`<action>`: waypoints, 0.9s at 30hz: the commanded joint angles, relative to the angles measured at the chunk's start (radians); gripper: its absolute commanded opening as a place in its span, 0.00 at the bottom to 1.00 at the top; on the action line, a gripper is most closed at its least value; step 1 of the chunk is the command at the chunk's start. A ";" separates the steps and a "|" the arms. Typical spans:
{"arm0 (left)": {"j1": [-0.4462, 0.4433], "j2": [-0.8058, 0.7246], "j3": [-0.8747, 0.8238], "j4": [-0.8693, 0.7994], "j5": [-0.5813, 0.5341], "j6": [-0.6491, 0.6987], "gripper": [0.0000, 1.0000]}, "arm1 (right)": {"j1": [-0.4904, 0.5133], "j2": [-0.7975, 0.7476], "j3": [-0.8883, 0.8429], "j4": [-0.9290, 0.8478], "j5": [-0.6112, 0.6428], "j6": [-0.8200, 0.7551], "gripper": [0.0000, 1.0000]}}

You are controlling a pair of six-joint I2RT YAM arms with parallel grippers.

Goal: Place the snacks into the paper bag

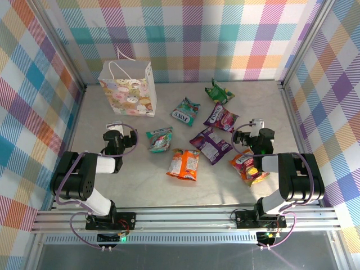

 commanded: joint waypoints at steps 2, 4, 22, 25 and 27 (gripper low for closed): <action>0.007 0.007 -0.009 0.048 0.010 0.019 1.00 | -0.001 0.009 0.020 0.008 -0.015 -0.015 0.99; 0.007 0.007 -0.010 0.047 0.010 0.019 1.00 | -0.001 0.009 0.020 0.008 -0.015 -0.015 0.99; 0.007 -0.106 0.093 -0.225 -0.008 0.010 1.00 | -0.001 -0.048 0.064 -0.116 -0.026 -0.022 0.99; 0.007 -0.142 0.143 -0.331 -0.002 0.014 1.00 | 0.002 -0.091 0.073 -0.176 -0.013 -0.014 0.99; 0.007 -0.176 0.177 -0.400 -0.032 0.003 1.00 | 0.003 -0.132 0.109 -0.301 0.012 0.009 0.99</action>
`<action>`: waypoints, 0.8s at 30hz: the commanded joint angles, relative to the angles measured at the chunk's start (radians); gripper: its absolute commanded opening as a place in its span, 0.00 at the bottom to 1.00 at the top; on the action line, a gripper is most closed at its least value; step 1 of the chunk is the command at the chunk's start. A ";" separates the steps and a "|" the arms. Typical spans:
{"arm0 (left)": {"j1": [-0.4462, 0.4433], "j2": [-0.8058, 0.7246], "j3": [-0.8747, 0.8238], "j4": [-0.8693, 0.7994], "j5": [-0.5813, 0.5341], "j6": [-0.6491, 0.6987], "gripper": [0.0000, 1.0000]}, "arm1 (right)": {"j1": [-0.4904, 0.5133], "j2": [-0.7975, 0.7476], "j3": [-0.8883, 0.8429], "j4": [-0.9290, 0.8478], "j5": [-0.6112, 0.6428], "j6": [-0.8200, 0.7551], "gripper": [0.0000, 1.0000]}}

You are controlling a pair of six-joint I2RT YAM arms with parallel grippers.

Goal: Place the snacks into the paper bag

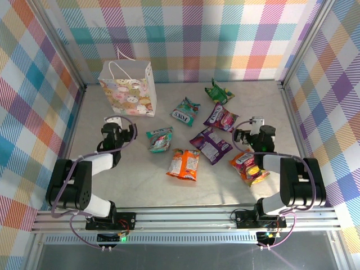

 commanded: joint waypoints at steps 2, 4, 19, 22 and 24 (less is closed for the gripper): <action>0.006 -0.102 0.097 -0.242 -0.094 -0.028 0.98 | 0.004 -0.100 0.100 -0.279 0.024 0.021 0.99; 0.006 -0.139 0.146 -0.338 -0.160 -0.045 0.96 | 0.007 -0.145 0.123 -0.375 0.036 0.012 0.99; 0.006 -0.259 0.576 -0.948 -0.313 -0.217 0.95 | 0.011 -0.389 0.245 -0.599 0.186 0.162 0.99; 0.006 -0.275 0.608 -0.953 -0.270 -0.254 0.92 | 0.011 -0.402 0.281 -0.658 0.170 0.163 0.99; 0.006 -0.281 0.612 -0.940 -0.264 -0.279 0.90 | 0.011 -0.387 0.328 -0.729 0.155 0.150 0.99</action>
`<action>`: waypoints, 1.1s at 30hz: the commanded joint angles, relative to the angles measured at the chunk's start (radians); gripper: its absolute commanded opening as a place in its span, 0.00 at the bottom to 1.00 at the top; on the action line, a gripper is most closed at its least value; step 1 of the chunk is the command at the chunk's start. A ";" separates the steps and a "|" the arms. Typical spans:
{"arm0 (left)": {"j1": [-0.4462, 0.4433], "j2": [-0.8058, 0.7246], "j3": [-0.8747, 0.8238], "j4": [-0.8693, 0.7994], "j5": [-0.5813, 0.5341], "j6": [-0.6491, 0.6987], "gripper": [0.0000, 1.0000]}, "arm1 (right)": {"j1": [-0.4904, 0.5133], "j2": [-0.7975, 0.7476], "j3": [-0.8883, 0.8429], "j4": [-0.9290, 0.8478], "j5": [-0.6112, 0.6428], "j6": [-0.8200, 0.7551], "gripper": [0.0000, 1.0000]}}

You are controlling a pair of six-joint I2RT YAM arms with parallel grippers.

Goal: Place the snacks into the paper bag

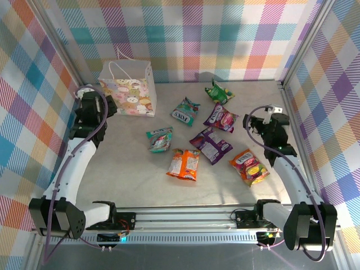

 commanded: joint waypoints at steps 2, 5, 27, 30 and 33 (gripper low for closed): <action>0.005 -0.020 0.042 -0.053 0.023 -0.089 0.89 | 0.007 0.010 0.105 -0.158 -0.035 0.011 0.99; 0.001 0.009 0.099 -0.090 0.032 -0.119 0.86 | 0.008 0.017 0.146 -0.231 -0.030 0.052 0.99; -0.207 0.351 0.517 -0.193 -0.032 -0.254 0.83 | 0.091 0.130 0.227 -0.241 -0.134 0.121 0.99; -0.222 0.407 0.571 -0.193 -0.029 -0.260 0.83 | 0.123 0.149 0.235 -0.233 -0.113 0.106 0.99; -0.229 0.449 0.607 -0.199 -0.048 -0.295 0.83 | 0.153 0.164 0.247 -0.227 -0.103 0.091 0.99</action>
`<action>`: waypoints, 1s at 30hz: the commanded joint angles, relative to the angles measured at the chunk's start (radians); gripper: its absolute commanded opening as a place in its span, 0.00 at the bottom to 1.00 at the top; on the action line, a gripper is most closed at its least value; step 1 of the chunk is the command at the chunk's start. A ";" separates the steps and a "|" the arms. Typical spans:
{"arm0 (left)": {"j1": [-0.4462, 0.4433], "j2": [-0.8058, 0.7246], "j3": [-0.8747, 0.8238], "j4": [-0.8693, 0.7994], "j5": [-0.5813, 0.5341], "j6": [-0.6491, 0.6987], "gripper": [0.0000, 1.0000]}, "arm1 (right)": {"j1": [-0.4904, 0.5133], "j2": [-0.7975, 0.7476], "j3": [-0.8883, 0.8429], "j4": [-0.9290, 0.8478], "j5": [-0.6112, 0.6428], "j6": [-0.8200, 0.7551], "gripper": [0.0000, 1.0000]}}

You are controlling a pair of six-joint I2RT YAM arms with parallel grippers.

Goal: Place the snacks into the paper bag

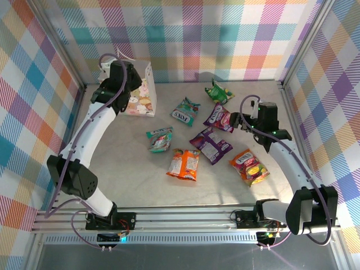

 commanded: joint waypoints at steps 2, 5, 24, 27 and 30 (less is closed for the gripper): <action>-0.012 0.039 0.057 -0.007 -0.057 -0.069 0.83 | 0.047 0.005 0.038 0.055 0.028 -0.023 0.99; -0.014 0.055 0.053 0.008 -0.105 -0.104 0.83 | 0.070 0.003 0.046 0.060 0.030 -0.036 0.99; -0.014 0.216 0.154 0.112 -0.091 -0.230 0.76 | 0.108 -0.092 -0.014 0.150 0.126 0.074 0.99; -0.014 0.236 0.177 0.100 -0.097 -0.231 0.76 | 0.108 -0.116 -0.023 0.160 0.097 0.077 0.99; -0.014 0.251 0.190 0.097 -0.101 -0.239 0.76 | 0.108 -0.126 -0.012 0.120 0.163 0.138 0.99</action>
